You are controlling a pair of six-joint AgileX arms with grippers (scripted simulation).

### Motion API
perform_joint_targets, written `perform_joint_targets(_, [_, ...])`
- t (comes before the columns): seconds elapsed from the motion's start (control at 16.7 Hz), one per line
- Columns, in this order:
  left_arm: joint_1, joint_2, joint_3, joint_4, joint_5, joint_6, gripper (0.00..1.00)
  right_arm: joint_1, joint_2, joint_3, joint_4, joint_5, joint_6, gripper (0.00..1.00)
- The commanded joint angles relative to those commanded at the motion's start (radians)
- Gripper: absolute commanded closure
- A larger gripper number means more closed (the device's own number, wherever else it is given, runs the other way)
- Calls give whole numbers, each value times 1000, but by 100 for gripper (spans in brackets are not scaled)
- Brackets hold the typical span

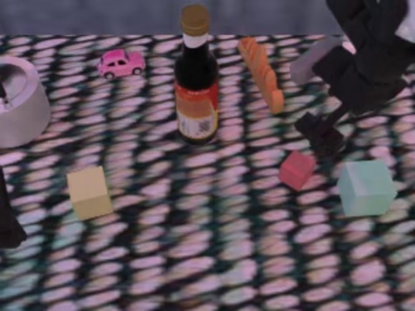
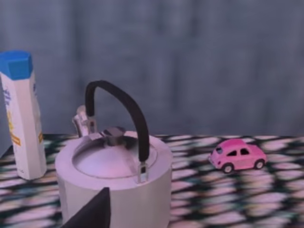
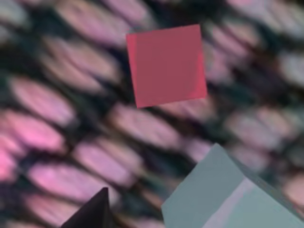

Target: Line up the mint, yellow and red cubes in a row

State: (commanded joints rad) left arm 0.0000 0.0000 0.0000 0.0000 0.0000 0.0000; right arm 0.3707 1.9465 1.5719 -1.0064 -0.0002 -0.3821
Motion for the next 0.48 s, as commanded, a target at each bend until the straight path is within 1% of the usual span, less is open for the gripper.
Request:
perform_joint_targets(0.24, [0, 0, 0, 0, 0, 0, 0, 47, 242, 213, -116, 2, -49, 0])
perform_joint_targets(0.48, [0, 0, 0, 0, 0, 0, 0, 66, 331, 301, -160, 4, -69, 0])
